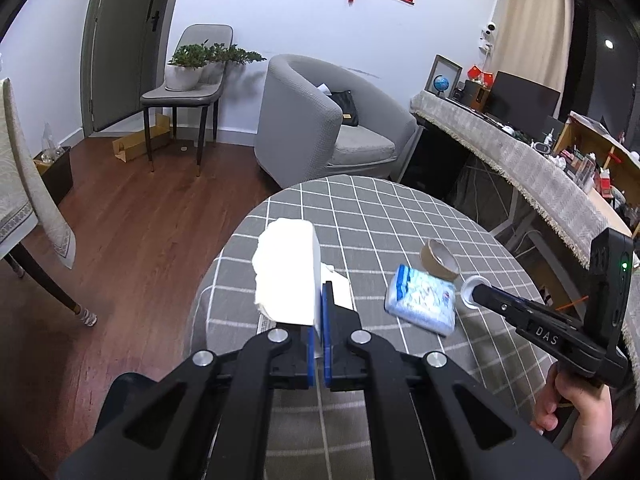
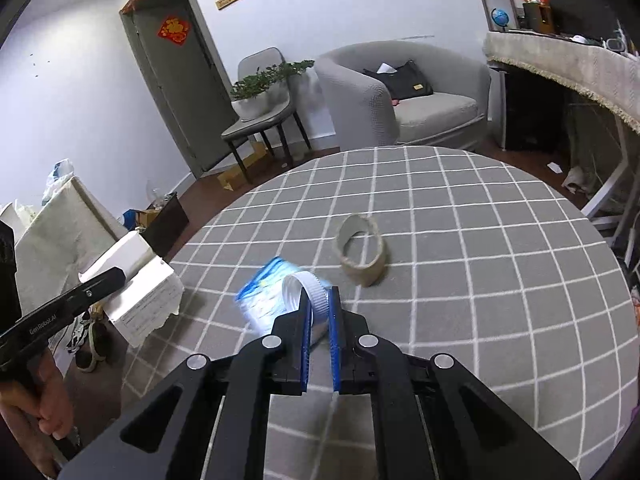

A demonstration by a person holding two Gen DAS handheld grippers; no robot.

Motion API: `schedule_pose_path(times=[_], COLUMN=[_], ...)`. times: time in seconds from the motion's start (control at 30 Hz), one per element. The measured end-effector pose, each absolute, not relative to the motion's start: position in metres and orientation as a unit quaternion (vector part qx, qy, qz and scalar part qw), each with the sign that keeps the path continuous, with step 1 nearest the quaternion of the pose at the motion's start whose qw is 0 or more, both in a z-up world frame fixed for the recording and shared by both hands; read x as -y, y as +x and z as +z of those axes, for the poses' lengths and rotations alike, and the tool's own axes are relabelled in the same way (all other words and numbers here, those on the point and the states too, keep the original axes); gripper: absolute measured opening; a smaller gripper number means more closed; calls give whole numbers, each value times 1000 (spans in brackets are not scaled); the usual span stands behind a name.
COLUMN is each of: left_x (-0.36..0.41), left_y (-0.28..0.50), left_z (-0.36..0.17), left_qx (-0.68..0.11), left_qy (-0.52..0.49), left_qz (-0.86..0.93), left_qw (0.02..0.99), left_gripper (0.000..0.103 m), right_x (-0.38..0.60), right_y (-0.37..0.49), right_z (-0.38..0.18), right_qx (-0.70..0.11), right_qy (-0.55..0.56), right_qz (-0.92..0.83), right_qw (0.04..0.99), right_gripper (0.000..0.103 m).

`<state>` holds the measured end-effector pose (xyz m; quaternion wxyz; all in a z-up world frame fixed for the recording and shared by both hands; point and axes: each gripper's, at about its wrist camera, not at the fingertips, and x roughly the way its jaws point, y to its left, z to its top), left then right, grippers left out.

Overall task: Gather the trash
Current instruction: 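Carry the white box and white ring lid over the teal bin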

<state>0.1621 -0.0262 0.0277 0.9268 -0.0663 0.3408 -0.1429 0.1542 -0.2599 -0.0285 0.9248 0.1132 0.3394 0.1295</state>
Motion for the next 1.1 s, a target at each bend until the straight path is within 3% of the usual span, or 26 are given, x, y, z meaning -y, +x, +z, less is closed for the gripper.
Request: schedule_pose_path(times=[0.7, 1.1], left_x=[-27, -72], left_y=[101, 99], left_z=[29, 1], left_qx=[-336, -369], left_qy=[-22, -11], left_qz=[-134, -109], left_qw=[932, 923], left_gripper=[4, 4], right_x=[182, 112], right_y=[110, 117], right_z=[-24, -22], right_qx=[-326, -324], right_qy=[81, 65], right_qz=[192, 244], right_qw=[922, 912], right_gripper=[8, 8])
